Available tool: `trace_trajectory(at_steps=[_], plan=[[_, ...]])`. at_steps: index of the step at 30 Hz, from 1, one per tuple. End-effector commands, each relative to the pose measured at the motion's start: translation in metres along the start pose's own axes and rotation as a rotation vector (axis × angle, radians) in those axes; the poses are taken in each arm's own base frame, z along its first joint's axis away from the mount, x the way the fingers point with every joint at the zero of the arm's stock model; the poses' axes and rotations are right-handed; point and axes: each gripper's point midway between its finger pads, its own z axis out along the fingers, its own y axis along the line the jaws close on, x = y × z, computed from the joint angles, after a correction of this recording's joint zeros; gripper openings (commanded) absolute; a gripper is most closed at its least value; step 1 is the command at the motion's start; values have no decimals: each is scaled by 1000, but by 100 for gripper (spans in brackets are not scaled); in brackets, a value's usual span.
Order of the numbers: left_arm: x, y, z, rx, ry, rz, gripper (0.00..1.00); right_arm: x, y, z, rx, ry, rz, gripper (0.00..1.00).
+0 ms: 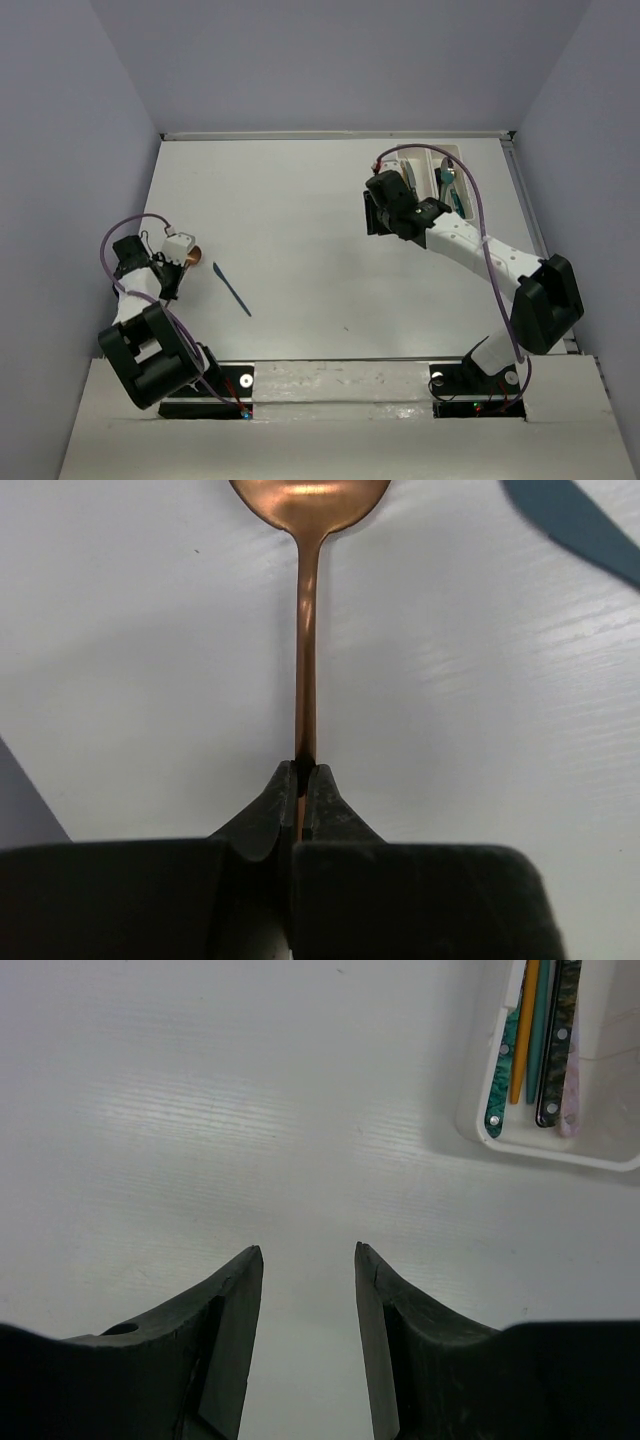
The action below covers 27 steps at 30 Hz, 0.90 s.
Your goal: Sort the eating utensils into containers
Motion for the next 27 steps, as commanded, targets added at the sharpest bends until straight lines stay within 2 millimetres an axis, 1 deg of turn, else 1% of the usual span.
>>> trace_trajectory(at_steps=[1,4,5,6,7,8,9,10,11,12,13,14,15,16,17,18,19,20,21,22,23,24,25,26,27], plan=[[-43,19,-22,-93,-181,-62,0,-19,5,-18,-45,-79,45,48],[-64,21,-36,-88,-251,-75,0,-21,14,-24,-114,-93,56,48],[-73,18,-41,-68,-289,-82,0,-24,29,-27,-195,-104,61,48],[-80,15,-46,-50,-317,-80,0,-26,38,-30,-252,-111,61,48],[-91,14,-55,-33,-348,-80,0,-25,49,-35,-326,-118,55,48],[-104,7,-65,4,-404,-72,0,-35,80,-49,-510,-153,45,49],[-120,8,-79,7,-453,-64,0,-34,91,-54,-585,-163,45,50],[-134,2,-92,30,-514,-49,0,-49,114,-71,-732,-221,47,50],[-140,3,-99,24,-530,-49,0,-58,117,-74,-751,-259,65,51],[-158,-2,-116,49,-589,-38,0,-61,135,-90,-859,-267,69,52],[-167,-5,-128,53,-624,-28,0,-69,146,-100,-910,-297,64,52],[-177,-11,-139,79,-664,-14,0,-78,158,-107,-954,-339,56,53],[-188,-13,-153,91,-703,-15,0,-82,169,-113,-979,-357,41,53],[-196,-20,-161,111,-729,-3,0,-83,187,-125,-1021,-371,19,54],[-203,-28,-173,139,-764,16,0,-98,201,-132,-1053,-410,11,54],[-212,-38,-184,168,-793,28,0,-100,215,-142,-1093,-419,8,55],[-214,-40,-190,172,-812,43,0,-109,221,-146,-1119,-441,21,55],[-219,-52,-198,202,-836,56,0,-121,231,-159,-1171,-492,33,56],[-223,-60,-205,221,-857,75,0,-122,245,-165,-1230,-478,60,56],[-226,-66,-209,240,-869,69,0,-129,248,-170,-1260,-498,79,56],[-229,-75,-216,254,-895,94,0,-140,255,-186,-1315,-544,104,57],[-230,-80,-220,263,-906,99,0,-142,261,-191,-1334,-555,111,57],[-231,-83,-226,266,-922,104,0,-146,264,-187,-1334,-568,119,58],[-232,-87,-228,284,-927,96,0,-148,269,-195,-1351,-591,119,58],[-232,-89,-230,295,-933,96,0,-154,269,-196,-1348,-617,124,61]])
